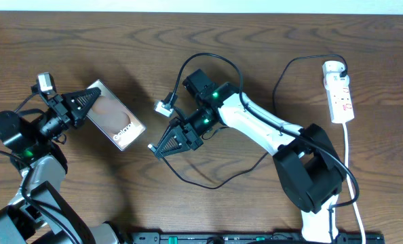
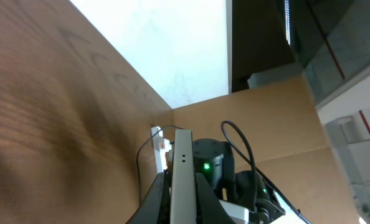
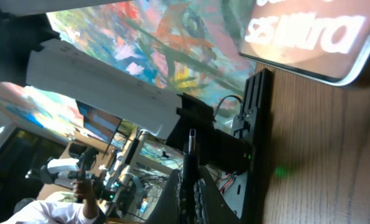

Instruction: Plug charger to phone and switch on socket

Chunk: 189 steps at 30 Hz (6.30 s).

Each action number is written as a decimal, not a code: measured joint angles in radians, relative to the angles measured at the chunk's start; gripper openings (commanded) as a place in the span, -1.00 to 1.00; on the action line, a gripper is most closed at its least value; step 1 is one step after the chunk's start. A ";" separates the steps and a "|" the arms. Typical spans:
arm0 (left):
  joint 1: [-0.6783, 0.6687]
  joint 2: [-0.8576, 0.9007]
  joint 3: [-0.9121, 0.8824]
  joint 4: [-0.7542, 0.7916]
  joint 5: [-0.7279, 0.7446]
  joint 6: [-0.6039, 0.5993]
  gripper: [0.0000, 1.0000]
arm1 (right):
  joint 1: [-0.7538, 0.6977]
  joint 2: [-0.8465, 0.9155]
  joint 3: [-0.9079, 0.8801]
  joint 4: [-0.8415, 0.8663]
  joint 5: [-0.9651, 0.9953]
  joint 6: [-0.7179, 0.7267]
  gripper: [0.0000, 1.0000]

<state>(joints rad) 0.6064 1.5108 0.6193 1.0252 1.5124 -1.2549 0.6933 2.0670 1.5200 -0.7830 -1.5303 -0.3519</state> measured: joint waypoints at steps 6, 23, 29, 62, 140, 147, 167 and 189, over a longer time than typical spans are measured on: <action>0.000 0.000 0.000 0.045 0.000 0.000 -0.85 | 0.000 0.030 -0.009 0.021 0.000 0.000 -0.98; -0.118 0.000 0.000 0.065 -0.039 0.000 -0.85 | 0.000 0.032 -0.010 0.059 -0.001 0.005 -0.98; -0.120 0.000 0.000 0.075 -0.052 -0.006 -0.85 | -0.005 0.032 -0.010 0.059 -0.001 0.005 -0.98; -0.120 0.000 0.000 0.303 -0.052 -0.187 -0.86 | -0.020 0.032 -0.010 0.200 -0.003 0.157 -0.98; -0.120 0.000 0.000 0.304 -0.053 -0.162 -0.85 | -0.022 0.032 -0.010 0.266 -0.004 0.269 -0.98; -0.148 0.000 0.000 0.305 -0.074 -0.162 -0.86 | -0.022 0.032 -0.011 0.267 -0.005 0.270 -0.98; -0.167 0.000 0.000 0.307 -0.106 -0.140 -0.85 | -0.022 0.032 -0.012 0.267 -0.006 0.276 -0.98; -0.139 0.000 0.000 0.308 -0.079 -0.172 -0.86 | -0.023 0.032 -0.012 0.272 -0.007 0.277 -0.98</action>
<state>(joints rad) 0.4675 1.5108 0.6193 1.3334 1.4330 -1.4269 0.6704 2.0991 1.5078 -0.5106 -1.5372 -0.0753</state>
